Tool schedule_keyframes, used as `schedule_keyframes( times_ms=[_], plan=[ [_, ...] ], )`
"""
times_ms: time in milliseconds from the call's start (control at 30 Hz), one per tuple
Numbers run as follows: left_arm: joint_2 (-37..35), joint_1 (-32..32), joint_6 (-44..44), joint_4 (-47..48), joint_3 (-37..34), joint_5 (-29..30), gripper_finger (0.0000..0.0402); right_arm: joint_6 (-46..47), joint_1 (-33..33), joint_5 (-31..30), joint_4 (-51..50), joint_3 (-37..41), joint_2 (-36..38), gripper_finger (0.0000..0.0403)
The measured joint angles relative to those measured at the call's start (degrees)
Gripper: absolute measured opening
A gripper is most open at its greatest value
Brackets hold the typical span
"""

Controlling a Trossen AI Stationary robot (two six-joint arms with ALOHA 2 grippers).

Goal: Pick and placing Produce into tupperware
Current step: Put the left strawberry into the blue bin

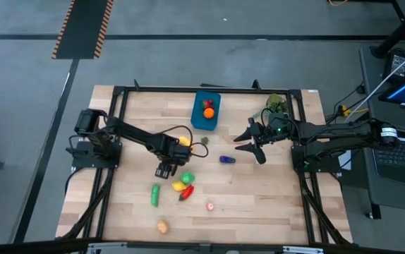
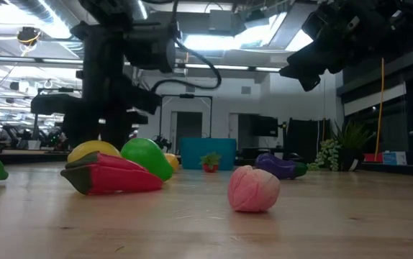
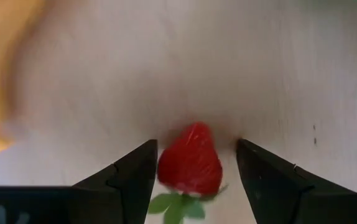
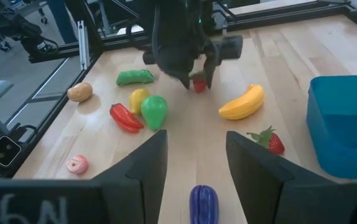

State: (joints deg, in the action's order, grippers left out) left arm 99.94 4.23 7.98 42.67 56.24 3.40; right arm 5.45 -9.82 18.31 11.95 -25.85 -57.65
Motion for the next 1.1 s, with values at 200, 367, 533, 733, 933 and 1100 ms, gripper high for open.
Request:
schedule_keyframes(
  times_ms=[200,367,533,733,933,1100],
  plan=[
    [1.7,-0.3,1.6,0.4,0.3,-0.2,0.0214,0.0,0.0,0.0,0.1,0.0,0.0,0.0165],
    [1.1,-0.8,1.5,1.2,0.2,-0.1,0.0214,-0.2,0.0,0.0,0.0,0.0,0.0,0.0165],
    [1.0,-1.0,1.4,1.8,0.2,-0.1,0.0214,-0.2,0.0,0.0,0.0,0.0,0.0,0.0165],
    [1.1,-1.1,1.4,2.9,0.2,0.3,0.0213,-0.2,0.0,0.0,-0.1,0.0,0.0,0.0165],
    [1.1,-1.1,1.6,3.8,0.1,0.5,0.0197,-0.2,0.0,0.0,-0.1,0.0,0.0,0.0165],
    [1.1,-1.1,1.6,3.5,0.0,0.0,0.018,-0.2,0.0,0.0,-0.1,0.0,0.0,0.0165]
  ],
)
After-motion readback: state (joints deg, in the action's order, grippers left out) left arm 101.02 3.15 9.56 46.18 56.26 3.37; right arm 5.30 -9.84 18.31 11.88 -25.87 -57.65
